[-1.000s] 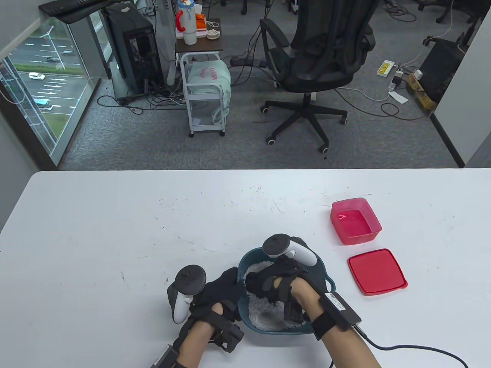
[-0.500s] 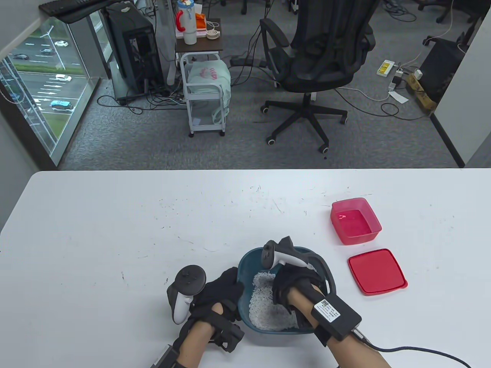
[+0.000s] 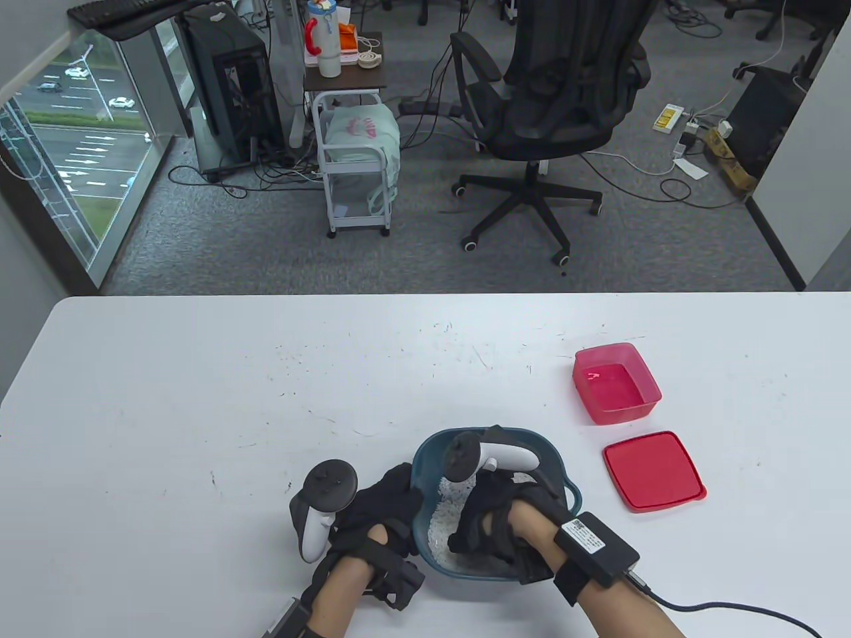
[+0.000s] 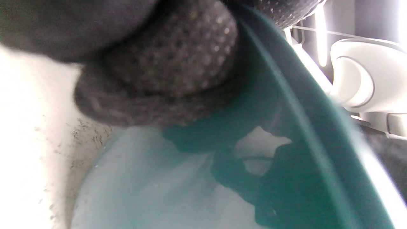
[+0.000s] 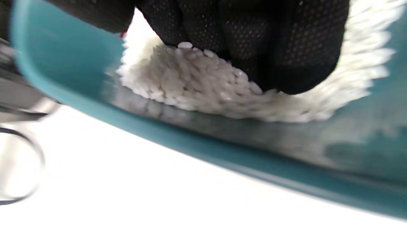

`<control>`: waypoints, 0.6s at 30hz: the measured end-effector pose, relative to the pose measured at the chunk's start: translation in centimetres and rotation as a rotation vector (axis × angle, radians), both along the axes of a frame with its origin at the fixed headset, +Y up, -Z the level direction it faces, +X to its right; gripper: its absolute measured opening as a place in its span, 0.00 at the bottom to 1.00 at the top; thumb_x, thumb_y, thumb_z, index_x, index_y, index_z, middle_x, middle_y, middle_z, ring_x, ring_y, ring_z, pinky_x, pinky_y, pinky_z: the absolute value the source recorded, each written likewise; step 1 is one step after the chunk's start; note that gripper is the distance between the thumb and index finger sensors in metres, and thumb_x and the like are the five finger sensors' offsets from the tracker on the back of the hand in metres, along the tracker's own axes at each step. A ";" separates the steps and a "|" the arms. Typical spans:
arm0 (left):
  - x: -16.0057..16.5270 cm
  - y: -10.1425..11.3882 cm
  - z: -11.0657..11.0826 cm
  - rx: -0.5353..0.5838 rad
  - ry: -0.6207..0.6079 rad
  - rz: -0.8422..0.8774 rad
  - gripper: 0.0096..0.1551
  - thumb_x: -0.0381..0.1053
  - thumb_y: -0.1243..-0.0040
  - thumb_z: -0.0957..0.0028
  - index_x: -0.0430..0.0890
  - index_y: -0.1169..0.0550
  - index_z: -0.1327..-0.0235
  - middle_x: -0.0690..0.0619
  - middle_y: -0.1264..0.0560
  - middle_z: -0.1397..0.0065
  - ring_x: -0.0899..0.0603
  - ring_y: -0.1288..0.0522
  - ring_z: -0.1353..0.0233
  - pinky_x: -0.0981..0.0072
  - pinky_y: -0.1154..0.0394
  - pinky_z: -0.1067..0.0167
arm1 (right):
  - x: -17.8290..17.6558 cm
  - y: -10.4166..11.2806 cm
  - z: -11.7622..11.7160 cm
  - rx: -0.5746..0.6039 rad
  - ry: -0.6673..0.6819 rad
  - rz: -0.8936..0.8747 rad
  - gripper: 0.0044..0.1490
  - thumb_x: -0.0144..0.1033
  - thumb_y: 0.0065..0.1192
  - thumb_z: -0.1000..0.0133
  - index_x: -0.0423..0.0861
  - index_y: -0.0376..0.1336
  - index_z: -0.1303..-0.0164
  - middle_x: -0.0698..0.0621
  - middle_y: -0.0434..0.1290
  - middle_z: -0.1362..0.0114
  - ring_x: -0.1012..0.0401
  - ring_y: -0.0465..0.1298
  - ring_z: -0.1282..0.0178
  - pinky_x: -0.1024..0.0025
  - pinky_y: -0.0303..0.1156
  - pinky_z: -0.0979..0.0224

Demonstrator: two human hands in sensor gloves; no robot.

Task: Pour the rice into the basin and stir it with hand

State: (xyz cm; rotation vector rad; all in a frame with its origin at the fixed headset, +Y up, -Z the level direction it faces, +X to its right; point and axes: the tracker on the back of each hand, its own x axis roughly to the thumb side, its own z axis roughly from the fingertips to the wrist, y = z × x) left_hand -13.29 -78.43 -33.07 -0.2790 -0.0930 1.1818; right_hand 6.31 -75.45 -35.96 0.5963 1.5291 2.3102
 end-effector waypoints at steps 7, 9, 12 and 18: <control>0.0 0.0 0.0 0.003 -0.019 0.003 0.38 0.47 0.37 0.47 0.31 0.31 0.27 0.27 0.26 0.32 0.47 0.10 0.80 0.68 0.12 0.86 | 0.3 -0.3 -2.3 -0.082 -0.204 -0.263 0.48 0.48 0.58 0.54 0.35 0.52 0.30 0.33 0.61 0.26 0.38 0.66 0.30 0.38 0.66 0.36; 0.0 0.0 0.0 0.003 -0.021 0.003 0.38 0.47 0.37 0.47 0.31 0.31 0.27 0.27 0.26 0.32 0.47 0.10 0.80 0.68 0.12 0.86 | 0.5 0.1 -3.0 0.004 -0.251 -0.234 0.47 0.48 0.57 0.53 0.39 0.49 0.28 0.36 0.57 0.24 0.39 0.61 0.27 0.36 0.62 0.34; 0.0 0.0 0.0 0.002 -0.022 0.005 0.38 0.47 0.37 0.47 0.31 0.31 0.27 0.27 0.26 0.32 0.47 0.10 0.80 0.68 0.12 0.86 | 0.8 0.6 -3.5 0.151 -0.294 -0.123 0.46 0.47 0.56 0.53 0.38 0.51 0.28 0.36 0.58 0.24 0.39 0.62 0.28 0.36 0.62 0.34; 0.0 0.0 0.0 0.002 -0.018 0.001 0.38 0.47 0.37 0.48 0.31 0.31 0.27 0.27 0.26 0.32 0.48 0.10 0.80 0.68 0.11 0.86 | 1.6 1.3 -3.3 0.376 -0.239 0.272 0.43 0.47 0.57 0.53 0.37 0.59 0.30 0.35 0.67 0.28 0.38 0.69 0.32 0.37 0.66 0.37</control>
